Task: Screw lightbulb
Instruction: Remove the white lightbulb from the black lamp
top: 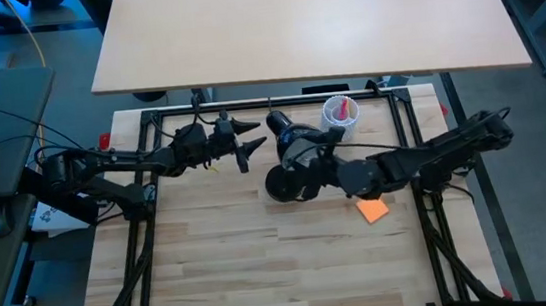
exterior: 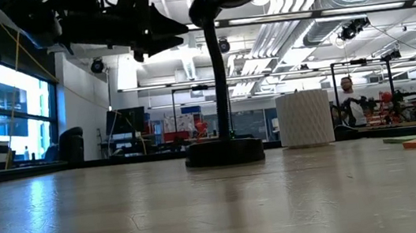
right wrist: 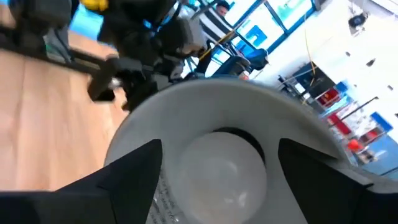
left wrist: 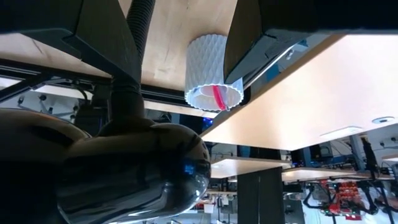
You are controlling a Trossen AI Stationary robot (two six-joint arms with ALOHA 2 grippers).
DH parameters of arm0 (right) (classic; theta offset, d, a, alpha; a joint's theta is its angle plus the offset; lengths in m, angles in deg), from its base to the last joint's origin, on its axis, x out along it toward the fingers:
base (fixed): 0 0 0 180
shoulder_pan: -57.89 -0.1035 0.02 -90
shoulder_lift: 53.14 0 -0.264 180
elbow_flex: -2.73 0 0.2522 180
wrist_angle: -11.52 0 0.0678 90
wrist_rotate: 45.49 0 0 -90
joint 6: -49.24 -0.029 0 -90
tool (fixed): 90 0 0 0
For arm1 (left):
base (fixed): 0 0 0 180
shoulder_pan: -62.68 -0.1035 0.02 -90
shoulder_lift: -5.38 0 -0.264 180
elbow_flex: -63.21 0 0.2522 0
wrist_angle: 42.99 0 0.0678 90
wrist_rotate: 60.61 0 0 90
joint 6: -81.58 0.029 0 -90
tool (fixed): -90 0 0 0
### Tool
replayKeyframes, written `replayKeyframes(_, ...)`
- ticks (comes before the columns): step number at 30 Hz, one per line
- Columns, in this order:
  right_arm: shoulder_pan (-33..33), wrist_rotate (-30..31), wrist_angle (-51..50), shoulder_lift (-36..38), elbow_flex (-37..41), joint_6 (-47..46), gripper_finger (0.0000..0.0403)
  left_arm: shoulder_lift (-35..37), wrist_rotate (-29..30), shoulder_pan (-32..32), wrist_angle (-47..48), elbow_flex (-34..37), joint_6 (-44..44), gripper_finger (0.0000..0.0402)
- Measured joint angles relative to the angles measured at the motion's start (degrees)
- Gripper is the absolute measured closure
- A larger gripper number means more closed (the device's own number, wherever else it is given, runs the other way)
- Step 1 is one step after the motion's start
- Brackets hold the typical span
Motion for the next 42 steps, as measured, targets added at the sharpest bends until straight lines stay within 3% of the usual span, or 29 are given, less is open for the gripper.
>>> replayKeyframes(5, -2.37, 0.7, 0.06, 1.15, 0.0, -7.77, 0.0084, 0.0, 0.0, 0.0, -0.02, 0.01, 0.07, 0.0177)
replayKeyframes(12, -1.02, 2.5, -4.58, 1.16, 0.0, -34.68, 0.0084, 0.0, 0.01, 0.0, -0.02, 0.02, 0.07, 0.0177)
replayKeyframes(17, 1.88, 1.88, -7.42, 0.68, 0.0, -45.72, 0.0084, 0.0, 0.0, 0.0, -0.02, 0.02, 0.11, 0.0177)
replayKeyframes(21, 3.64, -1.57, -6.57, -1.08, 0.0, -45.74, 0.0084, 0.0, 0.02, 0.0, 0.02, 0.02, 0.13, 0.0177)
replayKeyframes(32, 5.75, -0.91, -2.95, -1.92, 0.0, -38.95, 0.0087, 0.0, 0.0, 0.0, 0.26, 0.02, 0.15, 0.0177)
replayKeyframes(42, 5.75, -0.84, -1.74, -1.92, 0.0, -21.51, 0.0167, 0.0, 0.02, -0.02, 0.26, 0.02, 0.14, 0.0177)
